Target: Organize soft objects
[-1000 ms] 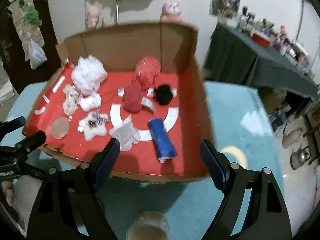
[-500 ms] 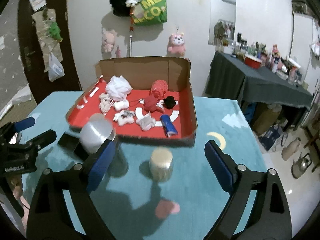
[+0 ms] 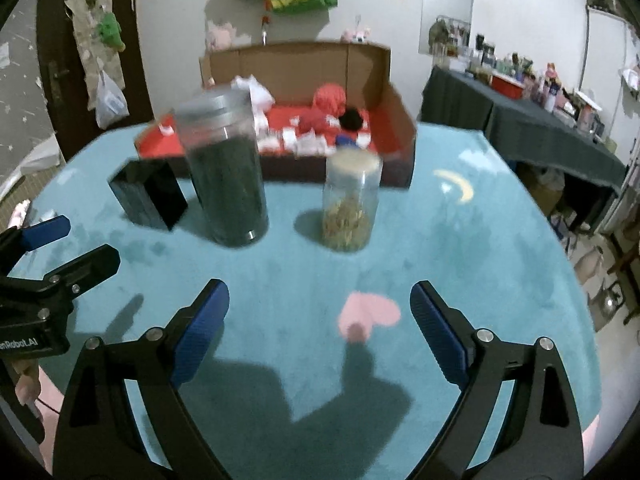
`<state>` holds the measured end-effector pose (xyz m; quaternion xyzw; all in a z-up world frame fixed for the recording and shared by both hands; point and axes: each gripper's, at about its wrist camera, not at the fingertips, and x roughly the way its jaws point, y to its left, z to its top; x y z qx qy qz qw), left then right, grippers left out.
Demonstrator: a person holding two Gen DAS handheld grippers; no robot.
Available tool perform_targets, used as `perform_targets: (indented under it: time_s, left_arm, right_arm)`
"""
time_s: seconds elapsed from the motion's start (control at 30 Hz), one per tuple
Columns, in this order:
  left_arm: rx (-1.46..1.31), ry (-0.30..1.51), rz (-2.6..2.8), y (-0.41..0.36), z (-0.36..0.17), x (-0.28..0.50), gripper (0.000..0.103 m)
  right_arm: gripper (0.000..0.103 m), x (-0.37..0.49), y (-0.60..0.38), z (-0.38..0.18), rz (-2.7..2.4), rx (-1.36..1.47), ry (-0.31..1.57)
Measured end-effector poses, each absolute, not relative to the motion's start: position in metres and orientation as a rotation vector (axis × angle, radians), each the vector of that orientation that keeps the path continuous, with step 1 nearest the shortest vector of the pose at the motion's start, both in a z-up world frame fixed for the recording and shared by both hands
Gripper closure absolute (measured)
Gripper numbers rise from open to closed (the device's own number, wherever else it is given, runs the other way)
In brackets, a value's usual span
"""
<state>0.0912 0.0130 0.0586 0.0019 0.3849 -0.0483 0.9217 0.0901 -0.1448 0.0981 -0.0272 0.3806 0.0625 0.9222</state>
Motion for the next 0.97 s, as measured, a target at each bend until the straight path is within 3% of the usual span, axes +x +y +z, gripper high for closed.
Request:
perform_targets:
  time_s: [0.37, 0.97]
  left_arm:
    - [0.044, 0.877, -0.027, 0.008, 0.026, 0.105, 0.0]
    - [0.032, 0.881, -0.022, 0.009, 0.025, 0.106, 0.0]
  right_arm:
    - [0.01, 0.11, -0.15, 0.051, 0.081, -0.053, 0.908]
    - [0.004, 0.109, -0.152, 0.049, 0.057, -0.028, 0.916]
